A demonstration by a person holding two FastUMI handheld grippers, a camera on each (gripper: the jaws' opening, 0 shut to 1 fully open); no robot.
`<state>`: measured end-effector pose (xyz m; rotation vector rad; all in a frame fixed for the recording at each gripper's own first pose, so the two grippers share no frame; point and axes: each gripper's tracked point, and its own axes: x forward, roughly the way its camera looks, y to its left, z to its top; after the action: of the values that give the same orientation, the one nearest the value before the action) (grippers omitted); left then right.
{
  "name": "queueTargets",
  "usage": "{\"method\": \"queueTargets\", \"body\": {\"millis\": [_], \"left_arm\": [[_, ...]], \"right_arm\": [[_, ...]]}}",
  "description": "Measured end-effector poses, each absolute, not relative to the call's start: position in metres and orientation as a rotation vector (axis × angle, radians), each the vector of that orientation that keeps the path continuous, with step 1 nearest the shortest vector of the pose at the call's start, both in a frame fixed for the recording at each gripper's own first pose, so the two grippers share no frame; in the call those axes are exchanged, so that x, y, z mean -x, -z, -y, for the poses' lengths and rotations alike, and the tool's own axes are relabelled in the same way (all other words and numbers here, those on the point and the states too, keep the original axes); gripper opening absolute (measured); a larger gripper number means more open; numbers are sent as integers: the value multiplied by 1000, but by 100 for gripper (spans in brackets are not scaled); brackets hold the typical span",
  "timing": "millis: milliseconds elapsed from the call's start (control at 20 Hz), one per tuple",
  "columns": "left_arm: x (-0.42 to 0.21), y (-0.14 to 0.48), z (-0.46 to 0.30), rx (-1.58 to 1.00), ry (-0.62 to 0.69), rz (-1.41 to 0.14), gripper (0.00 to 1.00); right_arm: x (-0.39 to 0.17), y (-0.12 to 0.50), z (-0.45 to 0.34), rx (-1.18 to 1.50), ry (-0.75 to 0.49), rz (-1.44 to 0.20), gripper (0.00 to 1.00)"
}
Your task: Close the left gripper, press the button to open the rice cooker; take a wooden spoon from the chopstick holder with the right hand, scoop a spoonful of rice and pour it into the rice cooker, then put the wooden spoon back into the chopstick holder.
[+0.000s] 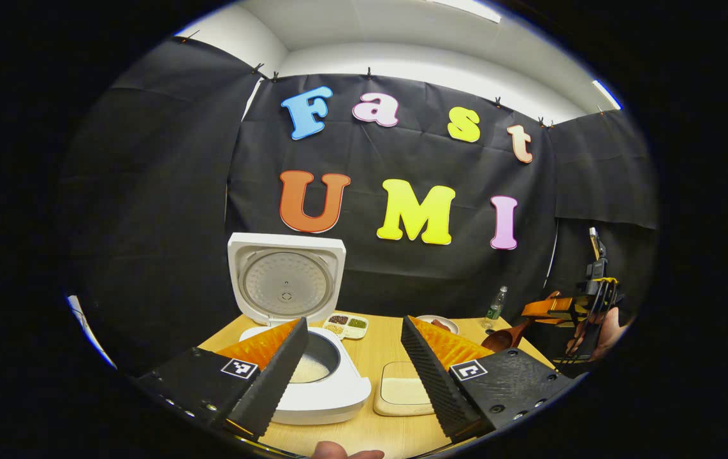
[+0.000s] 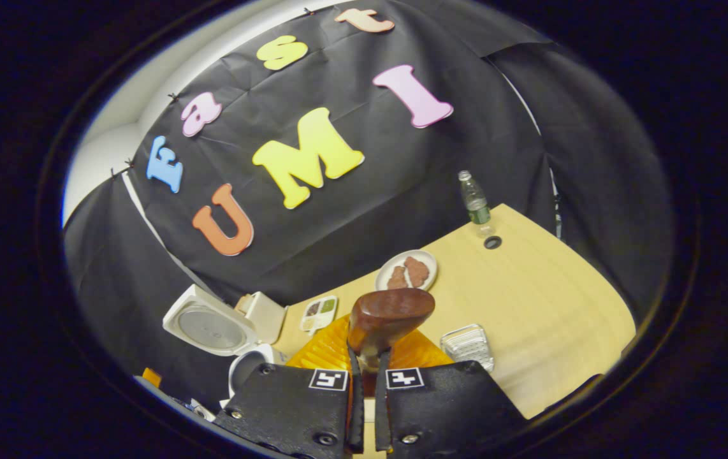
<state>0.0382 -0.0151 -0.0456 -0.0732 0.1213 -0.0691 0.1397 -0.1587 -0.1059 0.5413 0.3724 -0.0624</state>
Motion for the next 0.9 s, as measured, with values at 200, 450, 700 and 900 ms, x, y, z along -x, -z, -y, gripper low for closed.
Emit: {"method": "queueTargets", "body": {"millis": [200,450,700,900], "left_arm": [[-42,41,25,68,62,-139,94],[-47,39,31,54,35,-160,94],[-51,43,29,30,8,-199,94],[-55,46,29,30,-10,-221,94]], "right_arm": [[-149,137,201,-505,130,-398,8],[-165,175,224,-446,158,-417,9],[-183,213,226,-408,149,-454,7],[-192,236,229,-413,159,-477,12]]}}
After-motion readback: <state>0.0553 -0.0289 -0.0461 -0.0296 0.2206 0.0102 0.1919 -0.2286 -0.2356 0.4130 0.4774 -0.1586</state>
